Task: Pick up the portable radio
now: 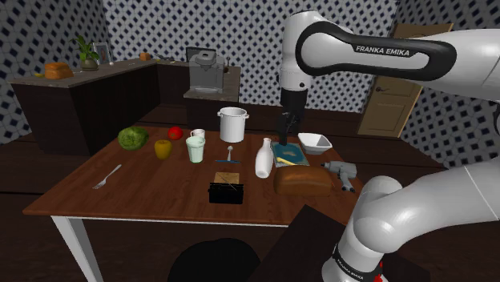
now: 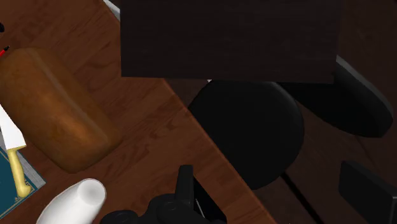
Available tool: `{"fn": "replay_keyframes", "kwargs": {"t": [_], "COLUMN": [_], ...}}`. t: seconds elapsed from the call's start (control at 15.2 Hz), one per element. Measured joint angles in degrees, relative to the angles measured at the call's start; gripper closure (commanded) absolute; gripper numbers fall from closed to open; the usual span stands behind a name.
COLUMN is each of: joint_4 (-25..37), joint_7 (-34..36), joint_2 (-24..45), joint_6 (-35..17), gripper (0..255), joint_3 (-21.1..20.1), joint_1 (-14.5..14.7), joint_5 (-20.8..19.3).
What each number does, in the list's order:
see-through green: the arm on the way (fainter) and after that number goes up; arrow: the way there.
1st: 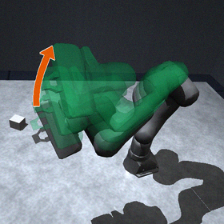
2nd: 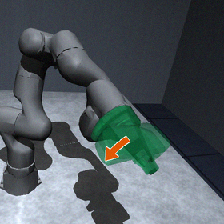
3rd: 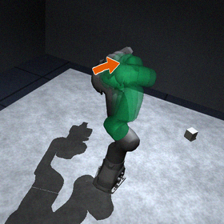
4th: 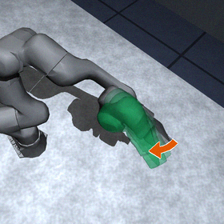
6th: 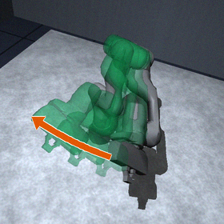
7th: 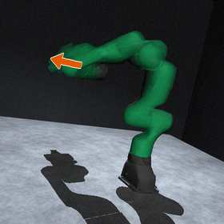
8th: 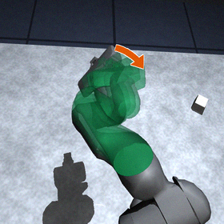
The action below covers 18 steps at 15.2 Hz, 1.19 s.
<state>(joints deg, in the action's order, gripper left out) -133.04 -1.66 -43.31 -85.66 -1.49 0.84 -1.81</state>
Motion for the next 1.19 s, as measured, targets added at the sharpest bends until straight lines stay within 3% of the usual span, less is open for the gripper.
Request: {"fn": "replay_keyframes", "kwargs": {"t": [0.4, 1.19], "joint_4": [-2.6, -3.2], "joint_7": [-3.7, -13.8], "joint_2": [5.0, 25.8], "joint_6": [-7.6, -29.6], "gripper": [0, 0], "joint_3": [1.4, 4.4], "joint_1": [0.5, 1.5], "joint_5": [-1.6, -5.3]}}
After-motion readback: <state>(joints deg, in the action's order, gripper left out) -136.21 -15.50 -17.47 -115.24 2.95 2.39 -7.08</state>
